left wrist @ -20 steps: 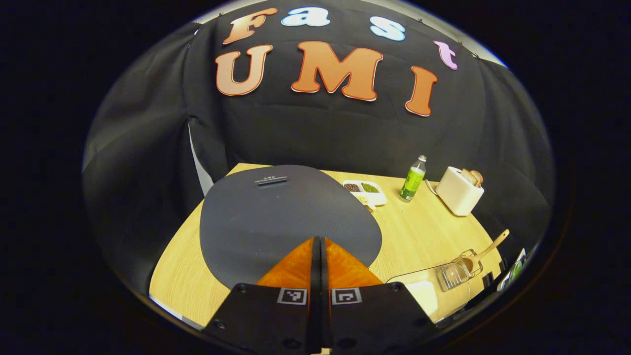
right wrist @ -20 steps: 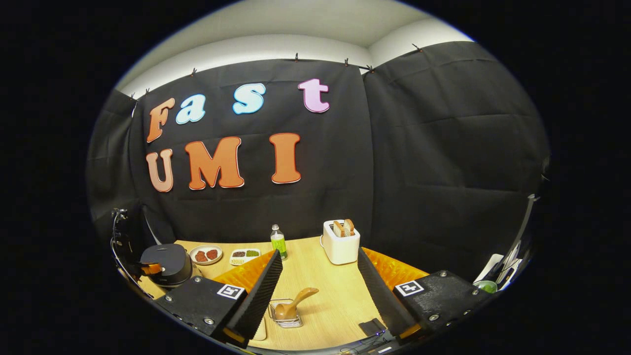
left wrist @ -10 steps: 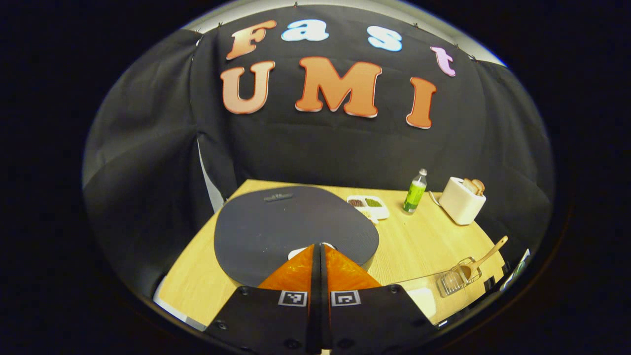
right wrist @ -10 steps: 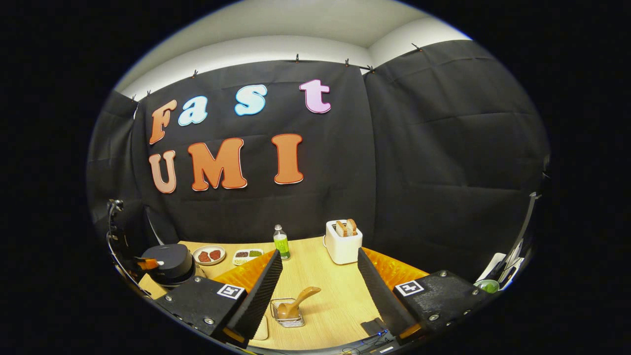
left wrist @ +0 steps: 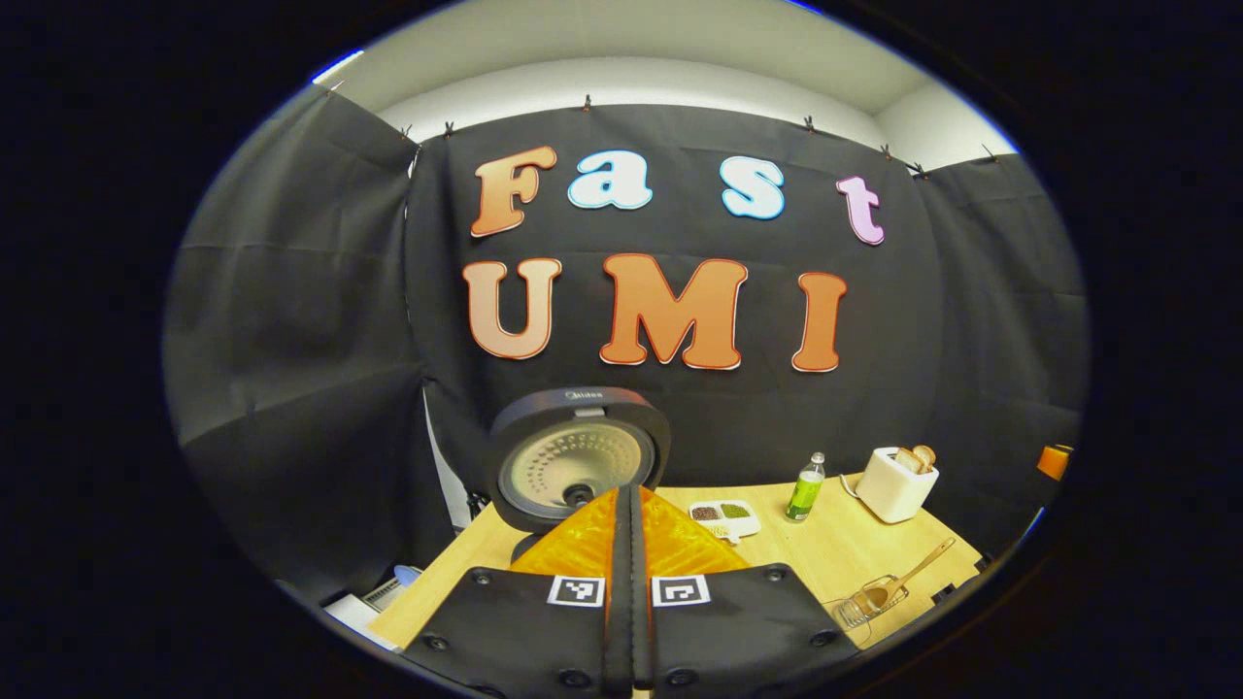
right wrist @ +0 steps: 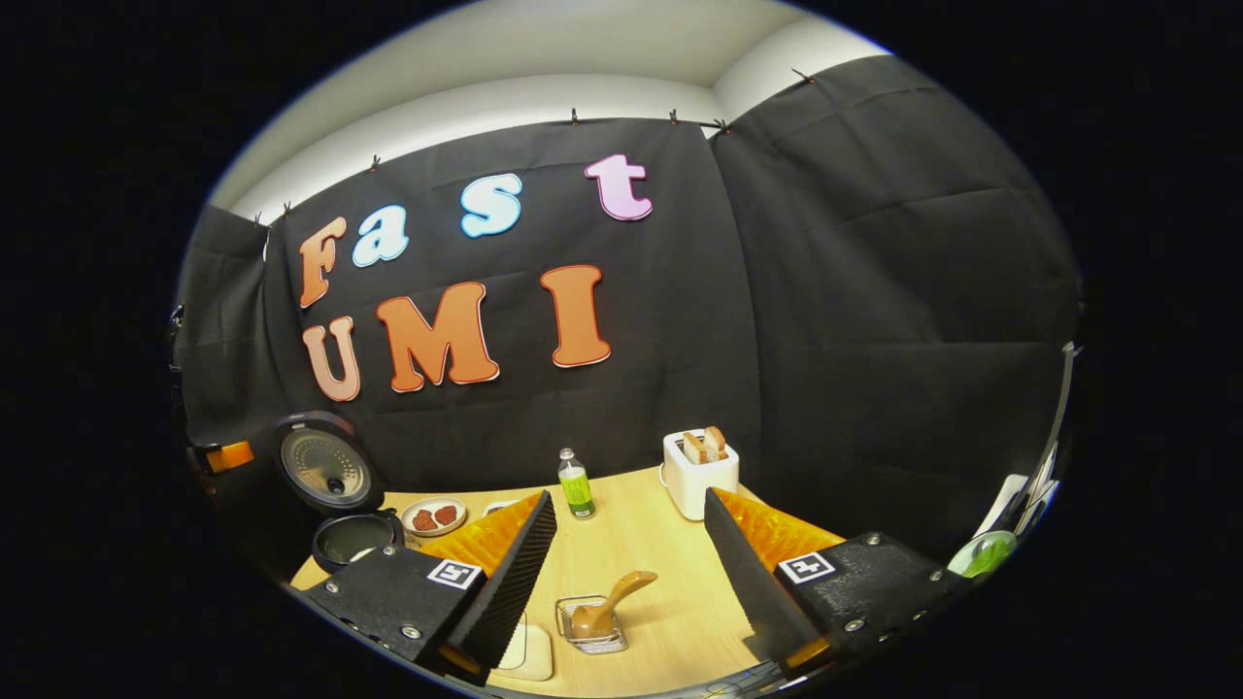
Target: Close the left gripper, press the button to open the rice cooker; take a wooden spoon from the chopstick holder with the right hand, scoop a spoonful of rice and pour it into the rice cooker, then put the wooden spoon back into the chopstick holder.
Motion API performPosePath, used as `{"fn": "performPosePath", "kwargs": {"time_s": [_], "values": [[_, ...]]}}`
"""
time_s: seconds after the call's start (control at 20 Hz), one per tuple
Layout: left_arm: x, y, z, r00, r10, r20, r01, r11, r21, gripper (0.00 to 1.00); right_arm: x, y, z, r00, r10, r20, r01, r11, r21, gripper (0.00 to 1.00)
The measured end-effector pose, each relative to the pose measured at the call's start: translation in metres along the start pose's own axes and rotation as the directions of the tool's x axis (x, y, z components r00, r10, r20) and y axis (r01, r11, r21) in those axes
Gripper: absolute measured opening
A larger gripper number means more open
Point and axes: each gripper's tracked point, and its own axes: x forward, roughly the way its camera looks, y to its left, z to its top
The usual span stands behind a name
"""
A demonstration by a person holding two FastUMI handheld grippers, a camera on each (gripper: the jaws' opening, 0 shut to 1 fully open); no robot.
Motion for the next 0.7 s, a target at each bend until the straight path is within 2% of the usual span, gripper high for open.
{"fn": "performPosePath", "kwargs": {"time_s": [0.05, 0.15, 0.2, 0.25, 0.3, 0.4, 0.45, 0.55, 0.7], "values": [[-0.006, 0.003, 0.004, 1.000, 0.006, 0.010, -0.006, 1.000, -0.005, 0.04, 0.005, -0.001, -0.004, 1.000, 0.004, -0.013, -0.004, 1.000, 0.022, 0.95], [-0.016, 0.010, 0.014, 0.999, 0.028, 0.030, -0.028, 1.000, 0.004, 0.04, 0.018, -0.004, -0.016, 0.999, 0.007, -0.038, -0.004, 0.997, 0.071, 0.95], [-0.021, 0.014, 0.019, 0.998, 0.041, 0.044, -0.042, 0.999, 0.017, 0.05, 0.025, -0.006, -0.023, 0.999, 0.005, -0.054, 0.000, 0.995, 0.100, 1.00], [-0.026, 0.018, 0.023, 0.997, 0.054, 0.051, -0.056, 0.998, 0.029, 0.05, 0.032, -0.008, -0.032, 0.997, 0.007, -0.078, 0.003, 0.991, 0.131, 0.95], [-0.030, 0.020, 0.024, 0.997, 0.061, 0.053, -0.063, 0.997, 0.033, 0.02, 0.038, -0.009, -0.042, 0.995, 0.015, -0.101, 0.002, 0.987, 0.163, 0.95], [-0.040, 0.024, 0.031, 0.995, 0.082, 0.062, -0.084, 0.996, 0.033, 0.05, 0.050, -0.013, -0.059, 0.990, 0.028, -0.140, 0.003, 0.975, 0.221, 0.95], [-0.044, 0.029, 0.033, 0.993, 0.098, 0.072, -0.101, 0.994, 0.039, 0.02, 0.055, -0.015, -0.069, 0.987, 0.030, -0.159, 0.009, 0.971, 0.240, 0.94], [-0.054, 0.033, 0.041, 0.989, 0.122, 0.086, -0.126, 0.991, 0.045, 0.06, 0.068, -0.018, -0.090, 0.980, 0.037, -0.195, 0.019, 0.960, 0.280, 0.94], [-0.066, 0.037, 0.052, 0.983, 0.154, 0.104, -0.159, 0.987, 0.035, 0.06, 0.083, -0.018, -0.125, 0.965, 0.062, -0.256, 0.026, 0.945, 0.325, 0.94]]}}
